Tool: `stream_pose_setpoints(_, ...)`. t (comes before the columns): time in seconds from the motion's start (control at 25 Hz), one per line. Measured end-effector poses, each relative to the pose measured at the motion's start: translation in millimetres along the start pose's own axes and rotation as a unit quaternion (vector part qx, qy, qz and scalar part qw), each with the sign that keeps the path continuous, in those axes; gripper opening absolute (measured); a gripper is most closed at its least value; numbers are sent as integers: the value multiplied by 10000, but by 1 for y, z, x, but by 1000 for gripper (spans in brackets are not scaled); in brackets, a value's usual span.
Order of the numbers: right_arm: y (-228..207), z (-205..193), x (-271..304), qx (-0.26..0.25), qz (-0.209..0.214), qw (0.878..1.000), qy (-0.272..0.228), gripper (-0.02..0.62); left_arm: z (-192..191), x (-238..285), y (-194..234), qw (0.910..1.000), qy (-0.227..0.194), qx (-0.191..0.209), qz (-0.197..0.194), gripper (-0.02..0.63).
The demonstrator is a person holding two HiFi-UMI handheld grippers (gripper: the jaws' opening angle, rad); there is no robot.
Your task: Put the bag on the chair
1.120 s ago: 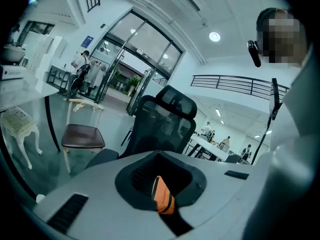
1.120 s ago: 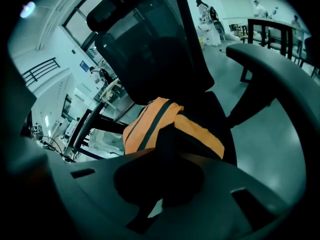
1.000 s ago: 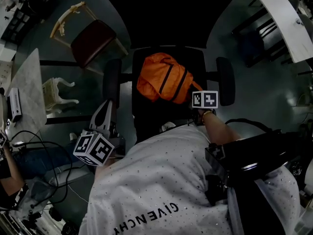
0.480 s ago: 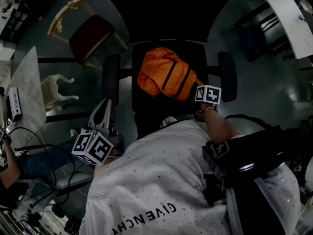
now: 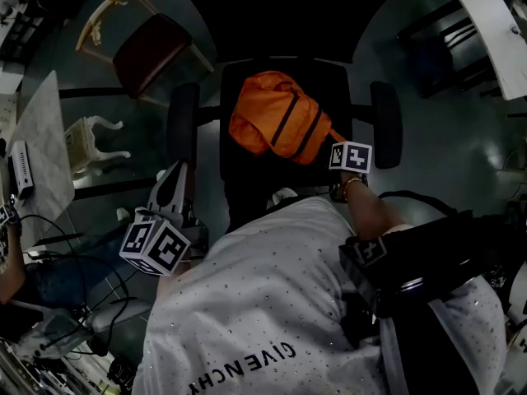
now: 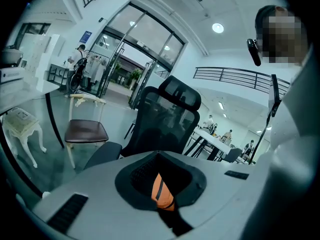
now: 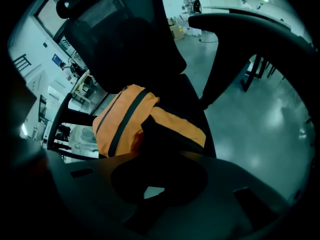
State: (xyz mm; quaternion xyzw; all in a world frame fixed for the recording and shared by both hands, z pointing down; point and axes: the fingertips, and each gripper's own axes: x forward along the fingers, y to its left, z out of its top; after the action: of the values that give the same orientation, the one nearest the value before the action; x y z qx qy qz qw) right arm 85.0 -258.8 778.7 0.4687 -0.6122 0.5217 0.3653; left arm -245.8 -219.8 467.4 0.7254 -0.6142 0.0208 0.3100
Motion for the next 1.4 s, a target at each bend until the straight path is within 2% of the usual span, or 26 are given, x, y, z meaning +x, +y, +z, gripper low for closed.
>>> stream_pose_setpoints(0.2,-2,-3,5,17,145,9999,71,66,-3,7,-7,10000,87,40,-14,0)
stream_pose_setpoints(0.4,0,-12,8,213,492,9986,-13,63,-14,0,-15,9998,139,79,90,0)
stream_pose_setpoints(0.6,3,-13,5,458,889,9949,-107,99,-23,-8,-27,9997,174,90,136,0)
stream_pose_setpoints(0.8,5,-18,5,466,985,9939,-195,126,-35,-26,-30,9996,170,95,193,0)
stream_pose_setpoints(1.0,21,-13,-4,510,1181,9900,-572,129,-40,-48,-17,9995,108,-136,272,0)
stream_pose_setpoints(1.16,42,-11,-17,824,1697,9777,-920,137,-39,-72,-13,9995,-32,-148,263,0)
stream_pose_setpoints(1.32,58,-2,-35,884,1926,9690,-1271,192,-39,-107,-8,9991,-104,-188,376,0)
stream_pose_setpoints(1.4,58,-2,-43,847,1884,9682,-1411,223,-45,-127,-4,9987,-135,-225,445,0)
